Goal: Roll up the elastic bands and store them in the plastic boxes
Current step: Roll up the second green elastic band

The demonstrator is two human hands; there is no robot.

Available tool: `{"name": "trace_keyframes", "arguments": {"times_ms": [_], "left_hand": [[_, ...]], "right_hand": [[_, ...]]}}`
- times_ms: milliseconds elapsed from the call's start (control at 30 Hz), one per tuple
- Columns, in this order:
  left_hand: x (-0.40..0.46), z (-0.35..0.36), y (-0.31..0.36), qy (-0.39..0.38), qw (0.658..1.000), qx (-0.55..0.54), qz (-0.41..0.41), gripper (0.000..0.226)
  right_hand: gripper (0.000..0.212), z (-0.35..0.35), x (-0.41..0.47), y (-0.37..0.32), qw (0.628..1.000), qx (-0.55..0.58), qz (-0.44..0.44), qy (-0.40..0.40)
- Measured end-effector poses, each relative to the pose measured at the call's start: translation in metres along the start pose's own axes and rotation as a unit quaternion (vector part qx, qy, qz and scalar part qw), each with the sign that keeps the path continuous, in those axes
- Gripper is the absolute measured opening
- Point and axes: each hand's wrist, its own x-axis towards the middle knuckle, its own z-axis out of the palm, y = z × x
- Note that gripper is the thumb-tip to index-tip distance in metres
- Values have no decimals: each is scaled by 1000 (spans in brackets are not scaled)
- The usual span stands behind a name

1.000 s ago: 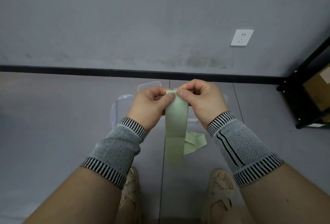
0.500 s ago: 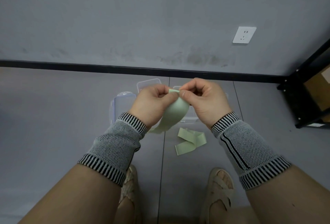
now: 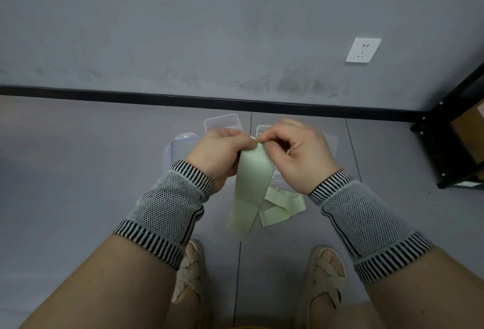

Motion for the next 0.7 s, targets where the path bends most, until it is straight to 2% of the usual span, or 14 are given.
{"name": "trace_keyframes", "arguments": {"times_ms": [133,200,267,400,500,567,700], "left_hand": [[1,-2,1,14,997,-54,-47,7],[2,-2,1,15,996,-57,-61,13],[3,-1,0,11,997,-46,-52,18],[3,-3,-2,-16,998,-54,-36,14],[1,-3,-1,-23,999,-41,-4,12],[-1,-1,2,-10,999,-15,30,14],[0,1,4,26,994,46,100,11]], "right_hand": [[14,4,-1,3,999,-33,-35,7],[13,5,-1,4,998,-37,-43,7],[13,6,-1,5,998,-35,-44,10],[15,6,-2,8,999,-14,-28,24],[15,6,-1,4,999,29,23,29],[18,6,0,0,990,100,96,26],[16,1,3,-5,938,276,208,17]]}}
